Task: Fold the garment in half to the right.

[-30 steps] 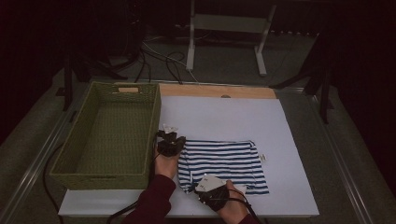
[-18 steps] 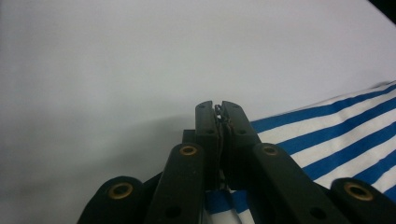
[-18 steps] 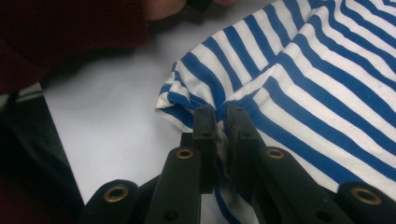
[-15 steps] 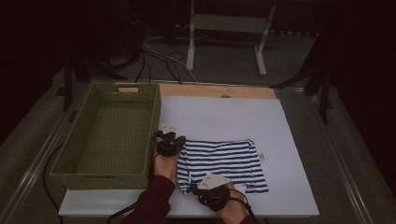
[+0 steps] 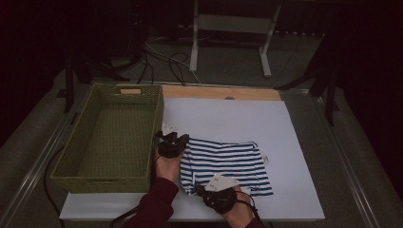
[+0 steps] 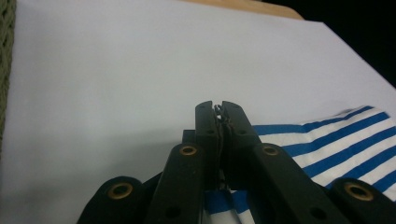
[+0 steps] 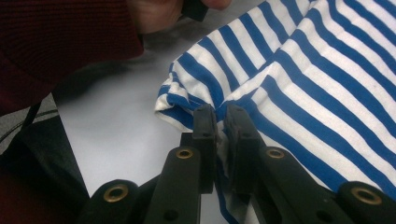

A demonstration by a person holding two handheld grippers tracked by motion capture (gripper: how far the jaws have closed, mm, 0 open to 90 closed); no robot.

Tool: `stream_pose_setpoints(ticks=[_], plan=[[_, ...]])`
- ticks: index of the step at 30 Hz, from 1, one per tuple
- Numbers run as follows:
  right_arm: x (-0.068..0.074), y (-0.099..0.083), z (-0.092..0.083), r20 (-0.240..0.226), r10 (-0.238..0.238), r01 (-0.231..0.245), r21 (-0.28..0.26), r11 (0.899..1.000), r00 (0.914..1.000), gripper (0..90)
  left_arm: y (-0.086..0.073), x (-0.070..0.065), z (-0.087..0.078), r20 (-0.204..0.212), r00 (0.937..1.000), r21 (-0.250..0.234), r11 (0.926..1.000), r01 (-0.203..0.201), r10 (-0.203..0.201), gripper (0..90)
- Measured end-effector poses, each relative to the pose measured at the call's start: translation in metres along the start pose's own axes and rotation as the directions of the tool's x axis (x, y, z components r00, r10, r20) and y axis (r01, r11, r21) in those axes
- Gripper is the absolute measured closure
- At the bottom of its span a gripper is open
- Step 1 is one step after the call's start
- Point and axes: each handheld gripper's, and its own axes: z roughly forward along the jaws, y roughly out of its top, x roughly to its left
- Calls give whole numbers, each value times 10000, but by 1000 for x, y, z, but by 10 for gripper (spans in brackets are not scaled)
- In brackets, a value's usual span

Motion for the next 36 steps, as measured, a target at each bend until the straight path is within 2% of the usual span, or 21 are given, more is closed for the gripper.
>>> stream_pose_setpoints(ticks=[4, 8, 11, 16, 26, 31, 36], plan=[[0, 2, -2, 19, -5, 5, -70, 10000, 10000, 838, 4, -2, -3, 151, 9999, -59, 10000, 25, -24, 868], [0, 3, -4, 2, 4, -4, -170, 9999, 10000, 837, 8, -1, -5, 491, 9986, -117, 9997, 206, -200, 869], [1, 5, -5, 16, 54, -53, -233, 9997, 10000, 838, 10, -1, -7, 509, 9984, -155, 9996, 237, -229, 868], [2, 8, -7, -4, 49, -49, -379, 9993, 10000, 838, 13, 1, -11, 817, 9954, -258, 9983, 517, -494, 868], [4, 10, -7, -237, 142, -155, -583, 9982, 9996, 838, 16, 0, -14, 903, 9947, -310, 9982, 521, -491, 868], [1, 10, -11, -272, 286, -305, -733, 9968, 9992, 838, 17, -1, -13, 1003, 9926, -328, 9969, 714, -678, 867], [-3, 10, -17, -425, 501, -537, -900, 9945, 9978, 837, 20, -7, -12, 1057, 9921, -432, 9964, 726, -677, 867]])
